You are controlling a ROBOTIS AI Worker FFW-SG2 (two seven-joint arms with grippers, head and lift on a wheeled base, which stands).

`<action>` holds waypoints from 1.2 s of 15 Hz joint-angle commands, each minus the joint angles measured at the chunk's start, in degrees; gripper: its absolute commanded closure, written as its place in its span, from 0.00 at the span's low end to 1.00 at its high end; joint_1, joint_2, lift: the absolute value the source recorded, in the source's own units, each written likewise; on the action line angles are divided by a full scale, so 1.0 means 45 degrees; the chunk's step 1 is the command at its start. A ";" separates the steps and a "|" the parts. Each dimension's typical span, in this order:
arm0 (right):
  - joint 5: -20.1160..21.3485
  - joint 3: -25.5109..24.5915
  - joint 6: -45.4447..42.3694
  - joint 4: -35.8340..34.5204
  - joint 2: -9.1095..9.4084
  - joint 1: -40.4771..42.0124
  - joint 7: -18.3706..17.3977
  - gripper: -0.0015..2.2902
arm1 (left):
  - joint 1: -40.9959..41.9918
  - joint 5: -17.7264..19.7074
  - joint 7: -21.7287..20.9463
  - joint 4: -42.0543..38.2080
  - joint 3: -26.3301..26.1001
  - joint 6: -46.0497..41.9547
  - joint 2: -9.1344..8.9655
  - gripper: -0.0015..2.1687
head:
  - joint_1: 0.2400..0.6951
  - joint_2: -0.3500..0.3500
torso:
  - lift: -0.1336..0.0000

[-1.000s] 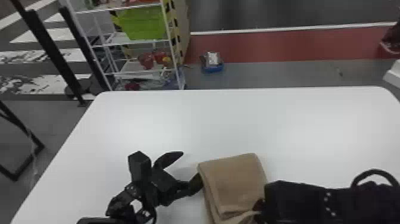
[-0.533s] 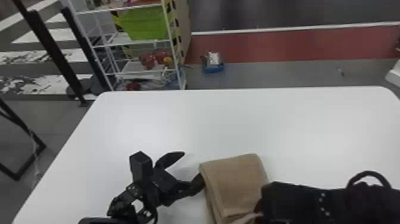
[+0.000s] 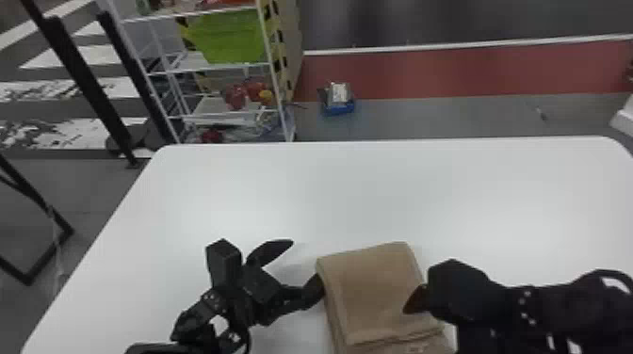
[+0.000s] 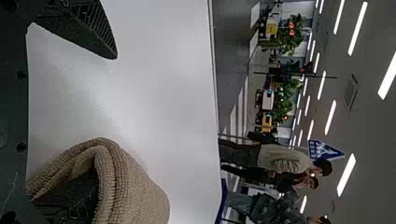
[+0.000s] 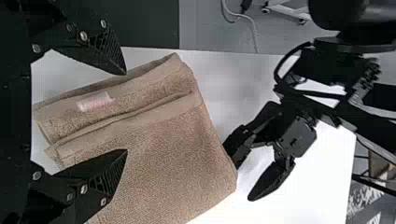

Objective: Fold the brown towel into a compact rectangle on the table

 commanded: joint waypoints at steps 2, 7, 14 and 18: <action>-0.1997 -0.1198 0.1638 -0.0490 0.0415 -0.0267 0.0061 0.16 | 0.0037 0.0000 -0.0013 0.0010 0.0013 -0.0022 -0.0052 0.03 | 1.00 0.76 | 0.00; -0.1392 -0.1413 0.0662 0.0799 0.0669 -0.0287 0.0061 0.79 | 0.0076 0.0000 -0.0072 -0.0029 0.0013 -0.0022 -0.0052 0.03 | 1.00 0.73 | 0.00; -0.0786 -0.0749 0.0193 0.1541 0.0708 -0.0267 0.0061 0.84 | 0.0096 -0.0098 -0.0345 -0.0088 0.0013 -0.0022 -0.0052 0.03 | 1.00 0.73 | 0.00; -0.0767 -0.0632 0.0193 0.1717 0.0708 -0.0248 0.0061 0.84 | -0.0099 -0.1152 -0.2005 -0.0283 0.0247 -0.0022 -0.0052 0.03 | 1.00 0.72 | 0.00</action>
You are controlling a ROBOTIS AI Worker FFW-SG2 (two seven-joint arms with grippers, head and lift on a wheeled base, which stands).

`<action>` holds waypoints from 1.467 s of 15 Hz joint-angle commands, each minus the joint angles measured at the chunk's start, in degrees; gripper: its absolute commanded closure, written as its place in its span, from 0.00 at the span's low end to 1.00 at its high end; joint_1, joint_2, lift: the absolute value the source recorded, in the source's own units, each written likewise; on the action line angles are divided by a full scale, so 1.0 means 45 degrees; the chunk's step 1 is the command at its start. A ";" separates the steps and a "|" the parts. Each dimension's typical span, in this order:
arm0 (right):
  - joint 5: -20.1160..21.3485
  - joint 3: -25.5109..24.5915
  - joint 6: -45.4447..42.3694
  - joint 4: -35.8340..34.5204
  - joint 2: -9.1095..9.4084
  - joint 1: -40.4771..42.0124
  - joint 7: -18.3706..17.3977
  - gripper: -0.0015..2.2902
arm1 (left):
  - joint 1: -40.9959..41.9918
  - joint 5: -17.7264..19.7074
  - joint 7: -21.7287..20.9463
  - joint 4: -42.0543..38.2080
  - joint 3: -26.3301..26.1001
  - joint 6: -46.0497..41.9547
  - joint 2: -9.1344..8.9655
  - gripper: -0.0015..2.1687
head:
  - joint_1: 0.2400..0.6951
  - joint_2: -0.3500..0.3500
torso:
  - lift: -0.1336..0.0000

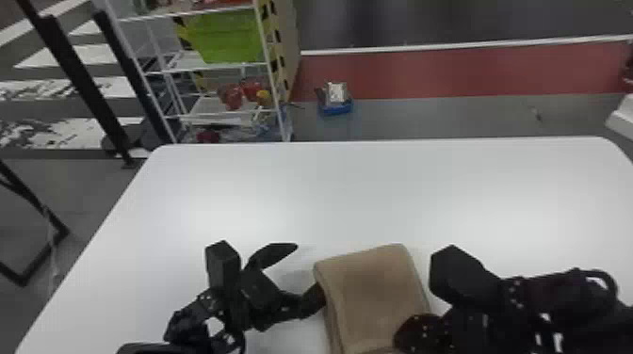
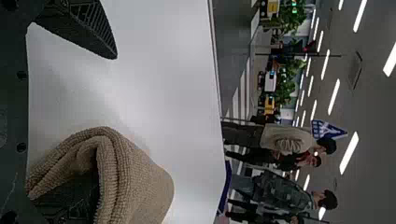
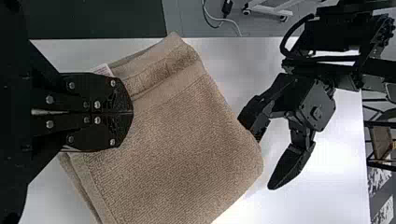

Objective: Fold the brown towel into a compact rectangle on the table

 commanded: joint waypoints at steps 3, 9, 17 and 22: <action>-0.0033 0.0049 0.0041 0.0063 0.0038 0.0002 0.0062 0.84 | -0.0610 -0.2370 -0.2550 -0.0519 0.0465 0.0122 0.0274 0.03 | 1.00 0.71 | 0.00; -0.0013 0.0069 0.0002 -0.0015 0.0214 0.0119 0.0062 0.84 | -0.2211 -0.6569 -0.6417 -0.1027 0.0583 0.0161 0.0840 0.02 | 1.00 0.76 | 0.00; 0.0026 0.0186 0.0002 0.0024 0.0488 0.0178 0.0062 0.84 | -0.2602 -0.8327 -0.5460 -0.1496 0.1520 0.0239 0.1231 0.02 | 1.00 0.89 | 0.00; -0.0013 0.0362 0.0041 0.0278 0.0976 0.0080 0.0062 0.84 | -0.1801 -0.4108 0.0985 -0.2082 0.2067 0.4536 0.0528 0.02 | 1.00 1.00 | 0.00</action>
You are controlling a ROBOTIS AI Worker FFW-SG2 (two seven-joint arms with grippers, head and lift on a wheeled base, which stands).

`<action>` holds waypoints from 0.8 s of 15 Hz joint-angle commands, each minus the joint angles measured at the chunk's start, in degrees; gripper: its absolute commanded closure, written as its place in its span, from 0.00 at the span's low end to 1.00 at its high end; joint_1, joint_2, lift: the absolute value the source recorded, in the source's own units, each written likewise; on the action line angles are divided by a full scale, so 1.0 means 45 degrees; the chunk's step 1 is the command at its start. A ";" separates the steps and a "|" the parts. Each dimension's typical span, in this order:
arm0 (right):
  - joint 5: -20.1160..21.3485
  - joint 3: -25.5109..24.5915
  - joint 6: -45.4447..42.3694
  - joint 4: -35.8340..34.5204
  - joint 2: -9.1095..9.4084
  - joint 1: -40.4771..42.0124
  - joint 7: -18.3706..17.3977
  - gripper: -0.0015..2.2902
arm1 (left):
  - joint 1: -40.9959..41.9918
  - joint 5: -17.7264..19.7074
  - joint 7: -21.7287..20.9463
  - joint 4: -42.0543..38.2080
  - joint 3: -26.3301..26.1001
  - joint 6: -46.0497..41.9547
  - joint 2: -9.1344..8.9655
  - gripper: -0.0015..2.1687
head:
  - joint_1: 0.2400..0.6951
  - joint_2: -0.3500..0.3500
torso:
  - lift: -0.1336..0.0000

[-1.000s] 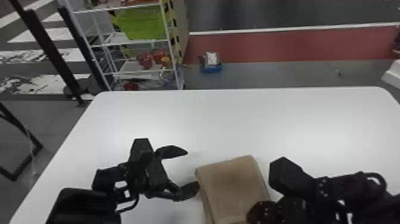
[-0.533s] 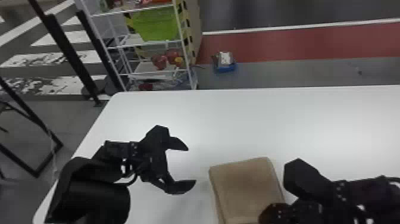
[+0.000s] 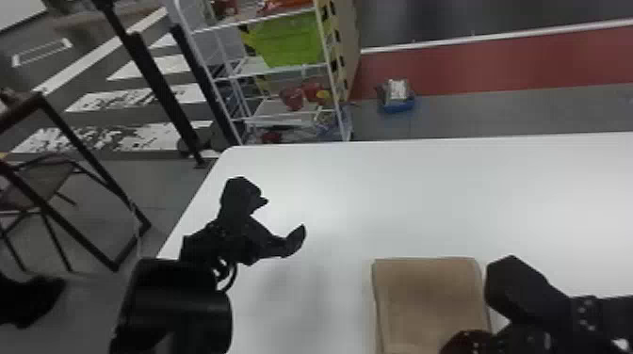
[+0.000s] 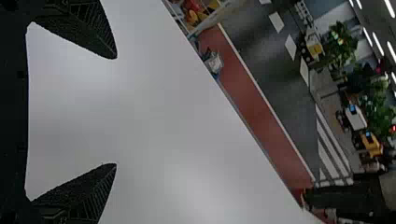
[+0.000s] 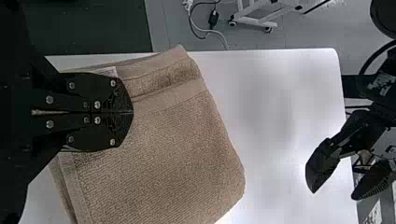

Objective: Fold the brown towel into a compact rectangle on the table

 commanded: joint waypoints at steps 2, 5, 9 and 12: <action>0.0081 0.0099 -0.0178 0.0398 0.0411 -0.0251 0.0061 0.84 | 0.0839 0.3231 0.1304 -0.0644 0.0168 0.0772 -0.0577 0.03 | 1.00 1.00 | 0.00; 0.0238 0.0197 -0.0568 0.0847 0.0763 -0.0427 0.0061 0.84 | 0.1268 0.3602 0.1304 -0.1015 0.0012 0.0733 -0.0747 0.03 | 1.00 1.00 | 0.00; 0.0394 0.0216 -0.1076 0.1199 0.1095 -0.0720 0.0061 0.84 | 0.1971 0.4149 0.1304 -0.1738 0.0051 0.0616 -0.0747 0.03 | 1.00 1.00 | 0.00; -0.1012 -0.0663 -0.0100 0.0378 0.1192 -0.0642 0.0061 0.74 | 0.2206 0.5868 0.1323 -0.1933 0.0715 0.0459 -0.0747 0.03 | 1.00 1.00 | 0.00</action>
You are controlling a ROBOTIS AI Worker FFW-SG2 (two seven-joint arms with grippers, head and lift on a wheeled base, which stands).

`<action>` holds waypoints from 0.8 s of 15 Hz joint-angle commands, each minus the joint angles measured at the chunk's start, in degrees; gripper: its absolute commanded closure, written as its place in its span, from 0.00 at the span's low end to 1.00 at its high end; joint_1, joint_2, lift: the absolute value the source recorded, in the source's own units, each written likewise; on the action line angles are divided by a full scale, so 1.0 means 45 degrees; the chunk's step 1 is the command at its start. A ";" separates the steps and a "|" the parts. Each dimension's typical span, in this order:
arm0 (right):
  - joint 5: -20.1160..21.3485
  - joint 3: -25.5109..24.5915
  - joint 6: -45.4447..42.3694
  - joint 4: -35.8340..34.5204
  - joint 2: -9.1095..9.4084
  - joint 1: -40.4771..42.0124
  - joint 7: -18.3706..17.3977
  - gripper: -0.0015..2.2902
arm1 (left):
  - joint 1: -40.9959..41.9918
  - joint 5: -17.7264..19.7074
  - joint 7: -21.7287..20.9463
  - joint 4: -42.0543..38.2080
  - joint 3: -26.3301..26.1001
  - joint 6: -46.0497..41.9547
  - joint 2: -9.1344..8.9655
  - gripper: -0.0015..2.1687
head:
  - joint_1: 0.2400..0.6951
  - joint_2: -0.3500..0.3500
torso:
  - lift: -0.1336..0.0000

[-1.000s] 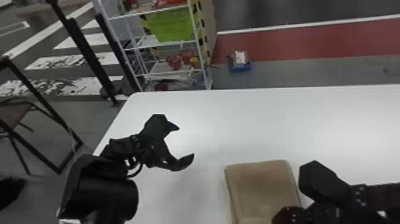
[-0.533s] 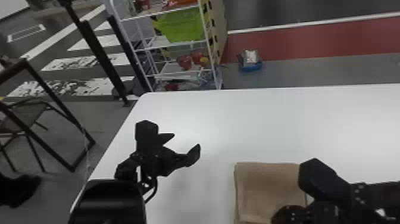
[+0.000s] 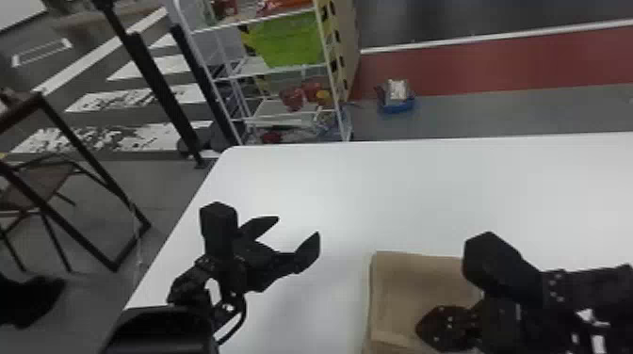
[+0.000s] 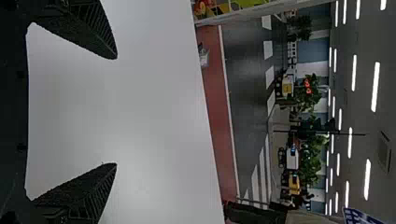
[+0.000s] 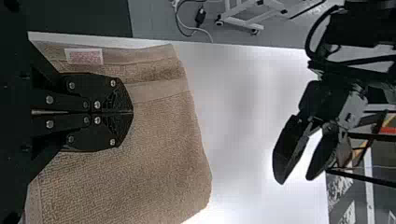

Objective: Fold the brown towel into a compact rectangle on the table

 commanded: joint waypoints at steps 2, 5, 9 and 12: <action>-0.1938 -0.1759 0.1611 -0.1391 0.0565 0.0600 0.0061 0.15 | 0.0242 0.2005 0.0156 -0.0290 0.0547 -0.0032 -0.0052 0.03 | 1.00 1.00 | 0.00; -0.2251 -0.2638 0.0986 -0.1938 0.1112 0.1772 -0.4141 0.01 | 0.0554 0.3119 0.0527 -0.0368 0.0488 -0.0071 -0.0052 0.03 | 1.00 1.00 | 0.00; -0.3247 -0.2912 0.0049 -0.1528 0.1151 0.2847 -0.8496 0.02 | 0.1101 0.3705 0.1426 -0.0134 0.0332 -0.0813 -0.0052 0.03 | 1.00 0.90 | 0.00; -0.3305 -0.2306 -0.0186 -0.0532 0.1386 0.2280 -0.8496 0.18 | 0.1179 0.3666 0.1406 0.0042 0.0235 -0.1009 -0.0052 0.03 | 1.00 0.90 | 0.00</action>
